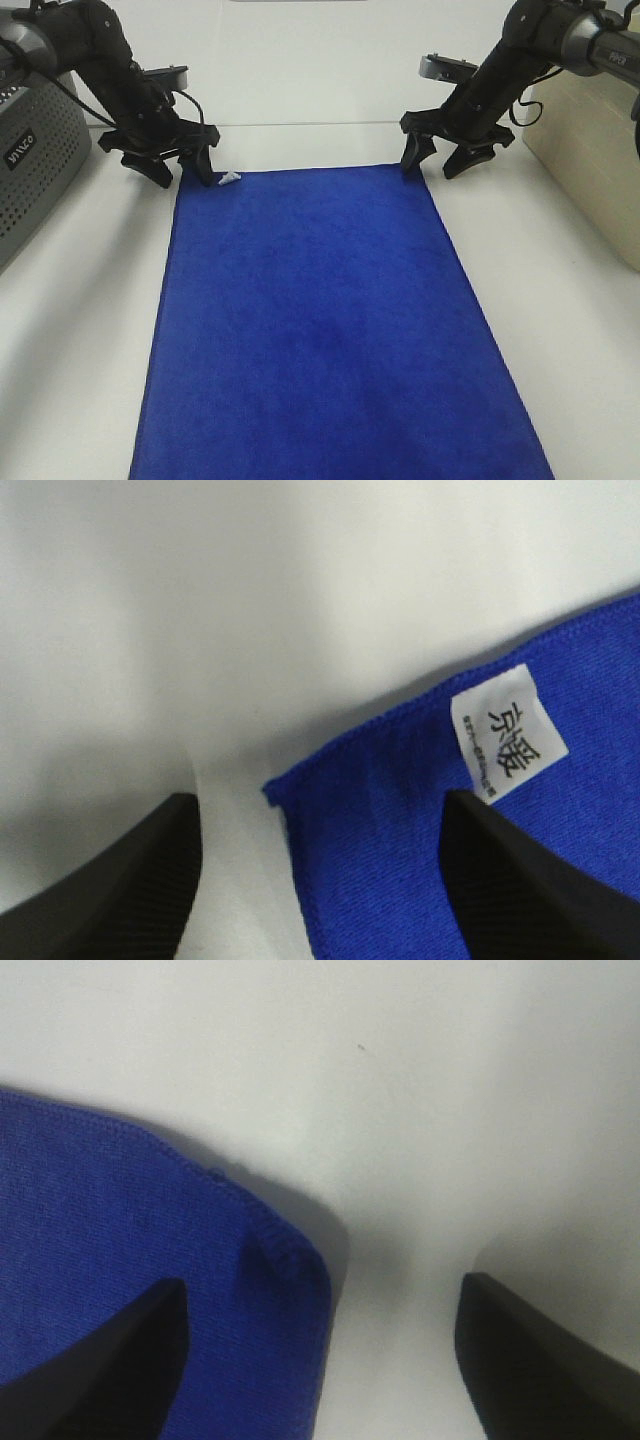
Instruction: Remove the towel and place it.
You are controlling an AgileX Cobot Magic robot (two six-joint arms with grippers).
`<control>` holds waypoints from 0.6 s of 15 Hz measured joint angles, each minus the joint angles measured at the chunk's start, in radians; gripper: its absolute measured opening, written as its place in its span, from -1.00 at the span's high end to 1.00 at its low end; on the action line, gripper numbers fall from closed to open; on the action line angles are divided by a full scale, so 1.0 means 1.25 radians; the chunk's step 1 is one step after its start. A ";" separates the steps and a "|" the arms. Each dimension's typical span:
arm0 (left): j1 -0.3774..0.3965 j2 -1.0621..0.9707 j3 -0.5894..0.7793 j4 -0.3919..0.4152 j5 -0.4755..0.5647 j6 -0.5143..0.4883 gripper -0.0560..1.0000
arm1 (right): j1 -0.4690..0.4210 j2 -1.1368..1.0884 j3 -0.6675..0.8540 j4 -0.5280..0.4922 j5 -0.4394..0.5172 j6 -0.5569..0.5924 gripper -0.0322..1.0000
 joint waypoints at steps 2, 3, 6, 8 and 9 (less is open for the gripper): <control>0.000 0.001 0.000 -0.001 0.002 0.003 -0.33 | 0.000 0.000 0.000 0.000 0.001 0.000 -0.49; 0.000 0.001 -0.001 -0.001 0.002 0.004 -0.33 | 0.000 0.000 0.000 0.002 0.001 0.000 -0.49; -0.018 0.002 -0.002 -0.002 0.002 0.013 -0.33 | 0.009 0.004 0.000 0.018 0.002 -0.002 -0.46; -0.040 0.002 -0.002 -0.006 0.002 0.016 -0.33 | 0.035 0.009 -0.002 0.026 0.001 -0.009 -0.43; -0.047 0.002 -0.002 -0.006 0.002 0.018 -0.32 | 0.047 0.010 -0.002 0.030 -0.001 -0.010 -0.41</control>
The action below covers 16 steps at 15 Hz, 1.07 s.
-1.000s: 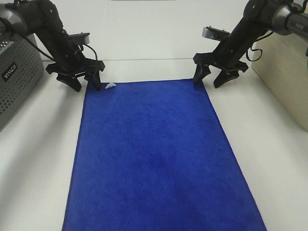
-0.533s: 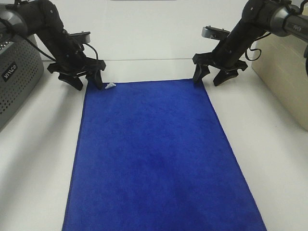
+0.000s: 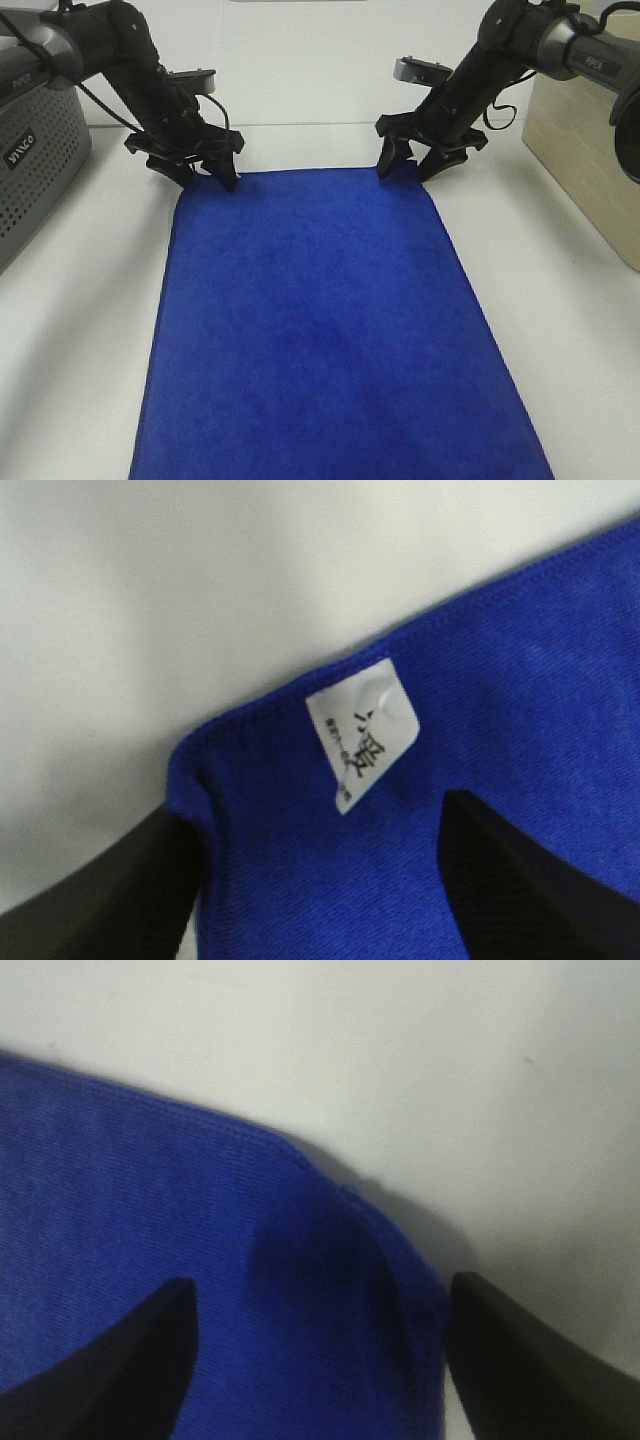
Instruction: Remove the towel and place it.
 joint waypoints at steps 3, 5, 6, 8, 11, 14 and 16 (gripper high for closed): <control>-0.003 0.002 0.000 0.001 -0.001 0.001 -0.20 | 0.010 0.002 0.000 0.006 -0.011 -0.002 -0.22; -0.003 0.002 0.000 0.014 -0.002 0.001 -0.09 | 0.010 0.002 0.000 -0.006 -0.019 -0.002 -0.05; -0.003 0.002 0.000 0.022 -0.002 0.001 0.04 | 0.010 0.003 0.000 -0.013 -0.026 -0.002 0.13; -0.003 0.003 0.000 0.033 -0.006 0.017 0.47 | 0.010 0.010 0.000 -0.016 -0.054 -0.002 0.67; -0.003 0.006 0.000 0.031 -0.026 0.050 0.87 | 0.010 0.010 0.000 -0.032 -0.070 -0.002 0.91; -0.003 0.007 0.000 0.030 -0.053 0.070 0.88 | 0.010 0.010 0.000 -0.039 -0.082 0.004 0.91; -0.003 0.016 -0.022 0.032 -0.090 0.093 0.88 | 0.010 0.012 0.002 -0.046 -0.130 0.023 0.91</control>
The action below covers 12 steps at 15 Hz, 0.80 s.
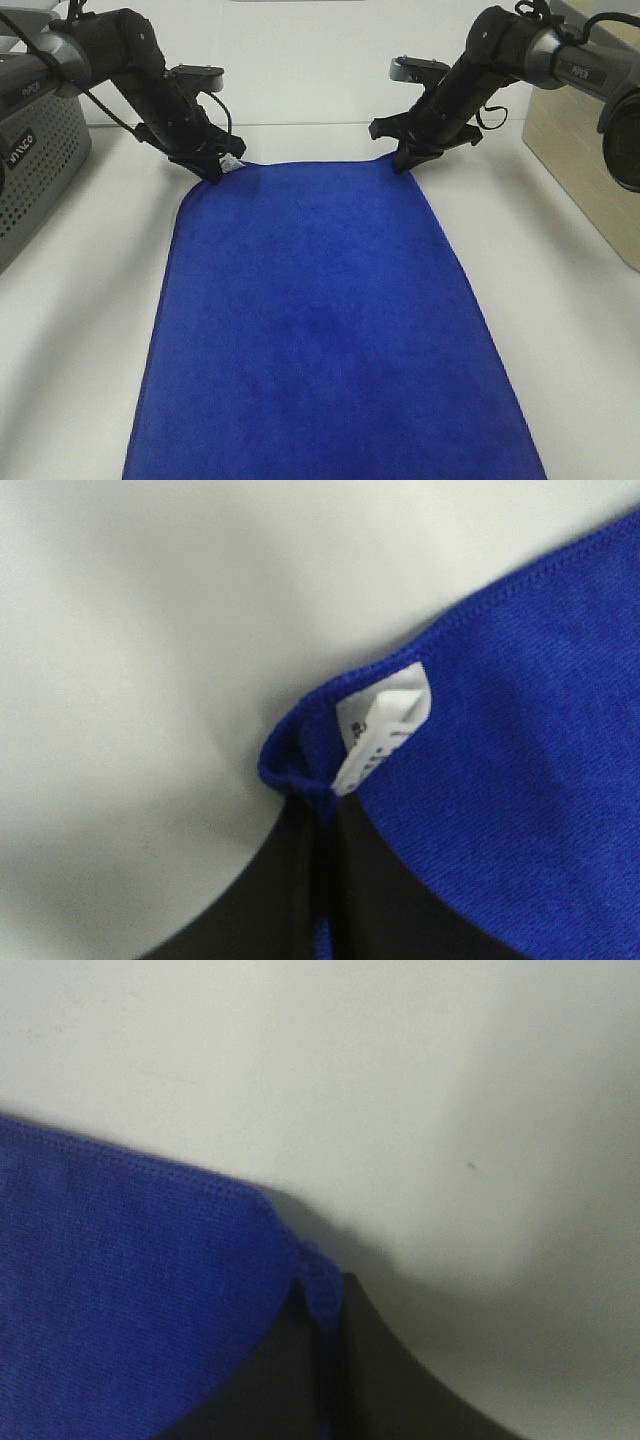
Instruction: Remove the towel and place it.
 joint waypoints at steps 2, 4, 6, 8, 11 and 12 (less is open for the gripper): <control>0.000 0.010 -0.037 0.005 -0.026 0.004 0.88 | 0.000 0.005 -0.014 -0.001 -0.022 -0.001 0.91; 0.000 0.010 -0.067 0.005 -0.068 0.018 0.88 | 0.000 0.007 -0.055 -0.002 -0.050 -0.012 0.91; 0.000 0.010 -0.071 0.004 -0.102 0.034 0.88 | 0.000 0.007 -0.090 -0.002 -0.084 -0.038 0.91; 0.000 0.010 -0.071 0.005 -0.152 0.038 0.88 | 0.000 0.007 -0.093 -0.003 -0.120 -0.050 0.91; 0.000 0.010 -0.071 0.005 -0.226 0.067 0.88 | 0.000 0.007 -0.093 -0.004 -0.177 -0.058 0.91; 0.000 0.010 -0.071 0.003 -0.248 0.079 0.88 | 0.000 0.007 -0.093 -0.005 -0.186 -0.061 0.91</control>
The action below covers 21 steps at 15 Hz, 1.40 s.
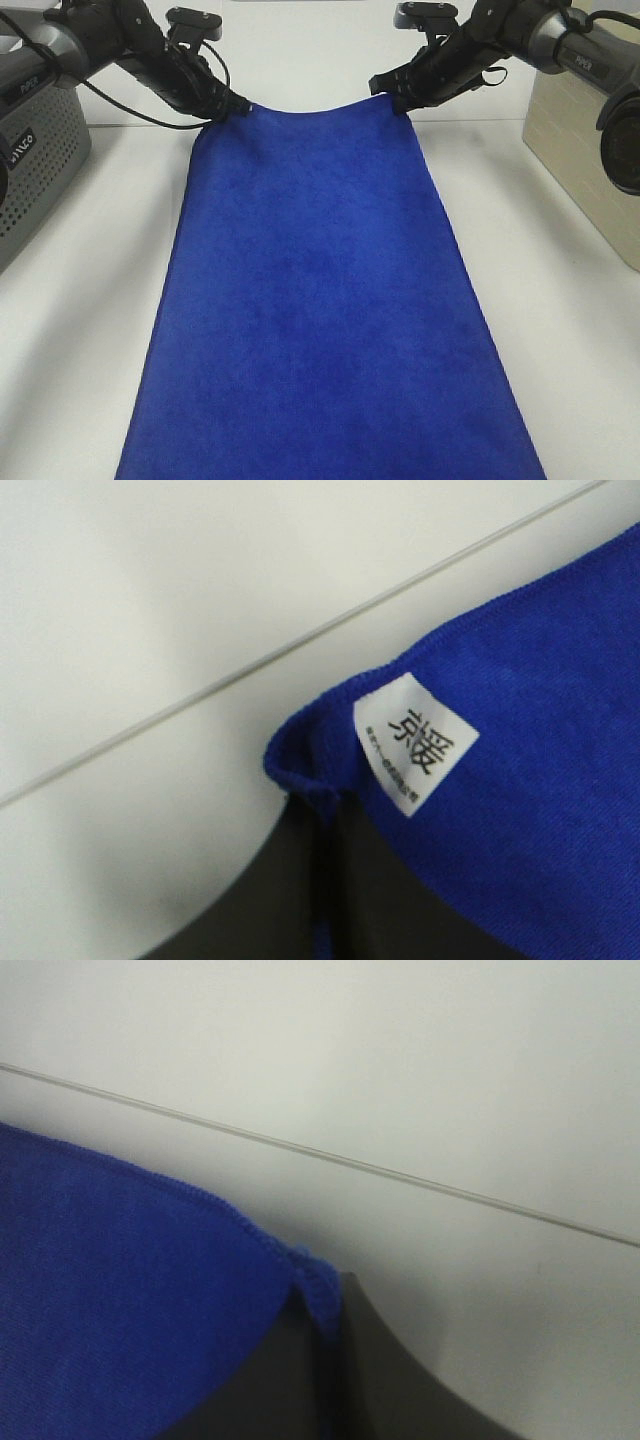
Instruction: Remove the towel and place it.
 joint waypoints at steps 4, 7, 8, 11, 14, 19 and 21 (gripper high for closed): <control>0.000 0.001 0.000 0.000 -0.068 0.028 0.88 | 0.000 0.000 -0.001 -0.009 -0.046 -0.002 0.91; -0.005 0.002 0.000 0.000 -0.099 0.067 0.88 | 0.000 0.000 -0.001 -0.015 -0.078 -0.002 0.91; -0.010 0.004 0.000 0.000 -0.110 0.078 0.88 | 0.000 0.000 -0.001 -0.016 -0.082 -0.002 0.91; -0.014 0.020 0.000 0.000 -0.134 0.090 0.88 | 0.000 0.002 -0.001 -0.018 -0.098 -0.002 0.91; -0.014 0.029 0.000 0.012 -0.163 0.092 0.88 | 0.000 0.022 -0.001 -0.018 -0.118 -0.002 0.91; -0.014 0.056 0.000 0.015 -0.199 0.092 0.88 | -0.001 0.042 -0.001 -0.018 -0.133 -0.009 0.91; -0.014 0.066 0.000 0.015 -0.207 0.092 0.88 | -0.001 0.058 -0.001 -0.018 -0.137 -0.009 0.91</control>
